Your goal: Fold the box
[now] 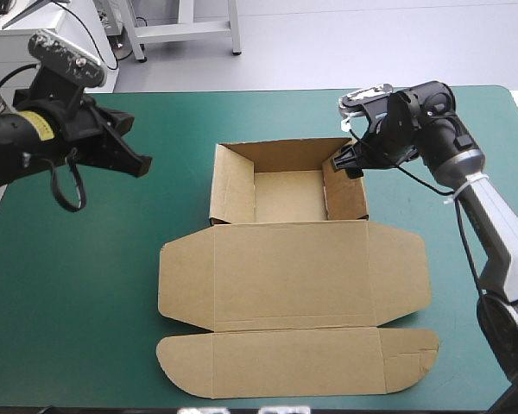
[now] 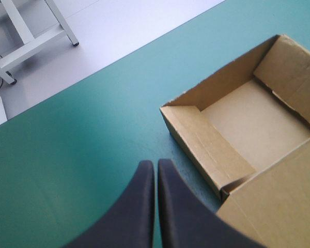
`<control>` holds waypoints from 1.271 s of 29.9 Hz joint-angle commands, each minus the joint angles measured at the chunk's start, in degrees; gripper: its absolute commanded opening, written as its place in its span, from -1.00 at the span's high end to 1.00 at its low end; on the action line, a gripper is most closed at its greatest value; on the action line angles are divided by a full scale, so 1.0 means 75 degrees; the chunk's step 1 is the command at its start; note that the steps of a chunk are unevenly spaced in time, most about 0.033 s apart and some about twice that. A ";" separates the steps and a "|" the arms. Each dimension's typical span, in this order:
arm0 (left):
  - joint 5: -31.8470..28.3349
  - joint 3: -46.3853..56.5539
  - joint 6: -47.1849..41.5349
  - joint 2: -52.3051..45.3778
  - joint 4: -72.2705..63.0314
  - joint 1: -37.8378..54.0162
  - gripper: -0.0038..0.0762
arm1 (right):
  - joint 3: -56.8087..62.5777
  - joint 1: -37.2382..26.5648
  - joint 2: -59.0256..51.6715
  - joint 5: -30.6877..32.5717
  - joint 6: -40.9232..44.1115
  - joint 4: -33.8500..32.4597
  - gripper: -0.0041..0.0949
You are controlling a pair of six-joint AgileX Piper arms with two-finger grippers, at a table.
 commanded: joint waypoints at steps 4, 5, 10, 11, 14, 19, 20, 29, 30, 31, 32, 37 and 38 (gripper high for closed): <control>0.0302 0.1853 0.0091 -0.1247 0.0363 -0.0013 0.92 | -0.0210 -0.0062 0.0074 -0.0199 -0.0099 0.0041 -0.52; 0.0302 0.2186 0.0091 -0.1383 0.0416 -0.0013 0.92 | -0.0210 -0.0062 0.0147 -0.0202 -0.0099 0.0063 -0.52; 0.0302 0.4358 0.0057 -0.2164 0.0592 -0.0013 0.92 | -0.0210 -0.0062 0.0636 -0.0197 -0.0099 0.0214 -0.52; 0.0302 0.4766 -0.0025 -0.2315 0.0641 -0.0013 0.92 | -0.0210 -0.0062 0.0730 -0.0183 -0.0099 0.0214 -0.52; 0.0302 0.5732 -0.0205 -0.2700 0.0670 -0.0013 0.92 | -0.0210 -0.0062 0.1060 -0.0183 -0.0099 0.0228 -0.52; 0.0271 0.7106 -0.0507 -0.3301 0.0670 -0.0013 0.92 | -0.0210 -0.0062 0.1469 -0.0374 -0.0099 0.0300 -0.40; 0.0257 0.7312 -0.0530 -0.3420 0.0670 -0.0013 0.92 | -0.0210 -0.0062 0.1519 -0.0413 -0.0099 0.0300 -0.35; 0.0222 0.7913 -0.0703 -0.4221 0.0670 -0.0013 0.92 | -0.0210 -0.0062 0.1602 -0.0875 -0.0179 0.0199 0.73; 0.0222 0.7913 -0.0703 -0.4282 0.0670 -0.0013 0.92 | -0.0210 -0.0062 0.1602 -0.0875 -0.0212 0.0184 0.85; 0.0222 0.7913 -0.0703 -0.4333 0.0670 -0.0013 0.92 | -0.0210 -0.0062 0.1602 -0.0875 -0.0249 0.0150 0.96; 0.0222 0.7913 -0.0703 -0.4382 0.0670 -0.0013 0.92 | -0.0210 -0.0062 0.1602 -0.0875 -0.0287 0.0080 0.95; 0.0236 0.7913 -0.0743 -0.4413 0.0654 -0.0013 0.92 | -0.0259 -0.0146 0.1586 -0.0879 -0.0398 -0.0536 0.96; 0.0219 0.7913 -0.0743 -0.4413 0.0654 -0.0013 0.92 | -0.0310 -0.0207 0.1586 -0.0862 -0.0423 -0.0555 0.96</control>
